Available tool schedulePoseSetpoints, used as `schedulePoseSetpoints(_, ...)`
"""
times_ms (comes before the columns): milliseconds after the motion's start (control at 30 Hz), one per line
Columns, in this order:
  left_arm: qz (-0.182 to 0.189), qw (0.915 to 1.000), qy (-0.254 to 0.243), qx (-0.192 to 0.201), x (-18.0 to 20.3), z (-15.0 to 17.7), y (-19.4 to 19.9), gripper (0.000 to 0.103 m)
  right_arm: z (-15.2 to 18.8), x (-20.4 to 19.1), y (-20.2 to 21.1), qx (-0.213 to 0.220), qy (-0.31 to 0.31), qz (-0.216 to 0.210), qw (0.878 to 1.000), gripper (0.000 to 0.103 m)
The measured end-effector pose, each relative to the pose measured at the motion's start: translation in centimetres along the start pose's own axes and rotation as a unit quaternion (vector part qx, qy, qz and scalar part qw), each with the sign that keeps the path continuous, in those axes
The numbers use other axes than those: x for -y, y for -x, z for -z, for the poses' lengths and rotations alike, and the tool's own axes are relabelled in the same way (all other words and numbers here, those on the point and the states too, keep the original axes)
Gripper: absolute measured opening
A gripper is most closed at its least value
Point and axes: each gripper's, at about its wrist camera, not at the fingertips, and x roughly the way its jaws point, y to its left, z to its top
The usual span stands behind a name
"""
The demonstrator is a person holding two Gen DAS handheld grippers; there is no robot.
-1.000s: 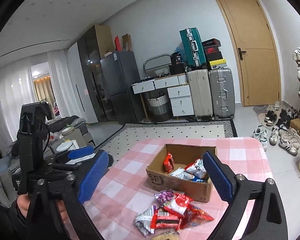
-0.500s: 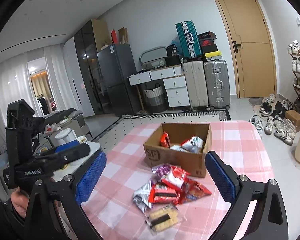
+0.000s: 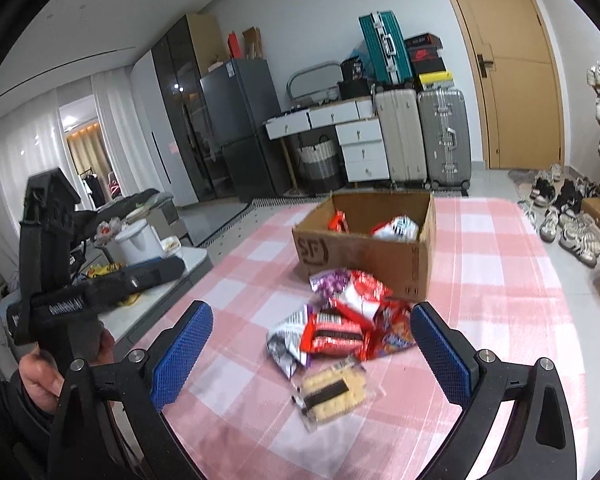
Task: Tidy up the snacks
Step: 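Withdraw both open tools from the box back toward the snack pile, then lower the right tool onto the clear cracker pack and close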
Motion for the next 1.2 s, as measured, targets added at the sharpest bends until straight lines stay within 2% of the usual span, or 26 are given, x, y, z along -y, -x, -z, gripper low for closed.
schedulePoseSetpoints(433, -0.002, 0.9993, 0.003, -0.036, -1.2, 2.4, -3.4, 0.102, 5.1, 1.5, -7.0, -0.099, -0.009, -0.011, 0.995, 0.101)
schedulePoseSetpoints(700, -0.003, 0.9989, 0.011, -0.045, -2.3, 2.9, -4.5, 0.102, 7.5, 2.3, -11.4, -0.163, -0.002, 0.006, 0.987, 0.101)
schedulePoseSetpoints(933, -0.005, 0.9988, 0.021, -0.045, -3.4, 3.2, -4.9, 0.102, 8.4, 1.9, -14.2, -0.197, 0.031, 0.022, 0.98, 0.1)
schedulePoseSetpoints(1067, -0.007, 0.9986, 0.024, -0.046, -3.8, 3.3, -5.1, 0.102, 8.8, 1.8, -15.7, -0.22, 0.049, 0.05, 0.973, 0.1)
schedulePoseSetpoints(1200, -0.007, 0.9984, 0.029, -0.047, -4.2, 3.5, -5.1, 0.102, 8.9, 1.5, -16.4, -0.224, 0.068, 0.061, 0.97, 0.098)
